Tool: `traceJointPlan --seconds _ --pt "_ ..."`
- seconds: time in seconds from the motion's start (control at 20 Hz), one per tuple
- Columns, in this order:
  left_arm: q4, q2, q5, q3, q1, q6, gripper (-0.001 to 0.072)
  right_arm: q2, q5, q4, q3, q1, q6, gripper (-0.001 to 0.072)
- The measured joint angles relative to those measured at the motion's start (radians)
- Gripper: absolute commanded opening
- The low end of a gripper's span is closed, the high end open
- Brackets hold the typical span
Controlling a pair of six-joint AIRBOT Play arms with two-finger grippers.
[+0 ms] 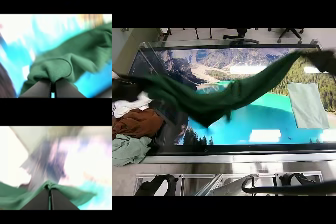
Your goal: Fold the shirts.
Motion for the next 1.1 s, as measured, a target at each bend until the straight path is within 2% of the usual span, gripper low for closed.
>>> traceJointPlan --seconds 0.25,0.5,0.6,0.85,1.05,1.1 --pt "0.024 0.098 0.021 0.295 0.083 -0.004 0.0011 0.024 -0.012 -0.003 0.276 -0.067 0.008 0.0016" --pt "0.045 -0.006 0.048 0.394 0.097 -0.004 0.0011 -0.047 0.042 -0.034 0.311 -0.113 0.034 0.0017" --pt "0.028 -0.113 0.087 0.375 0.051 0.013 0.0011 -0.108 0.073 -0.040 0.264 -0.121 0.041 0.0017" --pt "0.015 -0.483 0.226 0.291 -0.120 0.120 0.0011 -0.276 0.100 -0.047 0.014 -0.090 0.011 0.0017" --pt "0.014 -0.826 0.309 0.327 -0.202 0.148 0.0016 -0.441 0.046 -0.079 -0.185 -0.053 -0.029 0.0017" --pt "0.014 -0.902 0.309 0.353 -0.212 0.146 0.0139 -0.483 0.027 -0.085 -0.212 -0.050 -0.036 0.0018"
